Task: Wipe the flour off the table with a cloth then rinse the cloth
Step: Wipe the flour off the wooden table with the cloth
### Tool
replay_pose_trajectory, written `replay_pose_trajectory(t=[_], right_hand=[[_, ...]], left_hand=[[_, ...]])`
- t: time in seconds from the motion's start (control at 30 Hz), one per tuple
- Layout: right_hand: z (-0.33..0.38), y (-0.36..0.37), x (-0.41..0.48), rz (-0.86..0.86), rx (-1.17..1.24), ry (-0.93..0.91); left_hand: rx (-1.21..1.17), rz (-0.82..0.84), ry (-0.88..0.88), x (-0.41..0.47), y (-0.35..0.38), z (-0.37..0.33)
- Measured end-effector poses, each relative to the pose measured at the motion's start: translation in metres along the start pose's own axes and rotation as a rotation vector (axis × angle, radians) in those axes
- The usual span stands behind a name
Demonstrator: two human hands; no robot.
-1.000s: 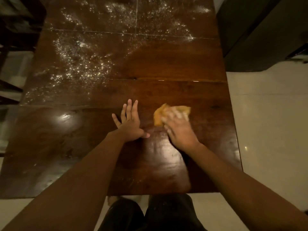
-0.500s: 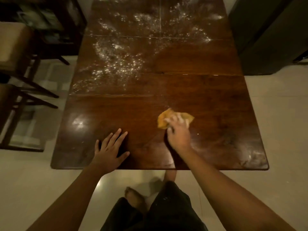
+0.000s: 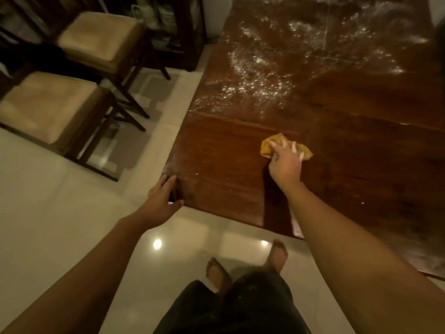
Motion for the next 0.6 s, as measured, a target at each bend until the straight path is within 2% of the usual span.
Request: replay_pose_trajectory(t=[0.1, 0.23, 0.3, 0.4, 0.43, 0.5, 0.6], right_hand=[[0.080, 0.043, -0.014, 0.087, -0.078, -0.173], [0.155, 0.089, -0.076, 0.278, -0.180, -0.647], [0.152, 0.096, -0.109, 0.404, -0.144, -0.855], [0.103, 0.086, -0.127, 0.553, -0.065, -1.065], [0.082, 0.077, -0.125, 0.559, -0.049, -1.082], [0.040, 0.053, -0.106, 0.480, 0.017, -0.987], [-0.006, 0.017, -0.060, 0.242, 0.074, -0.555]], left_hand=[[-0.294, -0.116, 0.015, -0.008, -0.006, 0.005], [-0.422, -0.175, 0.054, -0.013, -0.008, 0.005], [-0.438, -0.215, -0.003, -0.013, -0.011, 0.016], [-0.403, -0.266, -0.019, -0.014, -0.017, 0.029], [-0.369, -0.271, 0.006, -0.014, -0.018, 0.031], [-0.305, -0.273, 0.097, -0.013, -0.020, 0.028], [-0.287, -0.250, 0.198, -0.005, -0.018, 0.019]])
Point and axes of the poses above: each hand's wrist, its own x-axis towards the middle knuckle, its own y-axis out of the palm, z = x × y, the point moved 2 cm from there along x, towards the middle knuckle, and after that the axes turned 4 degrees about y, right-handed, at the moved point
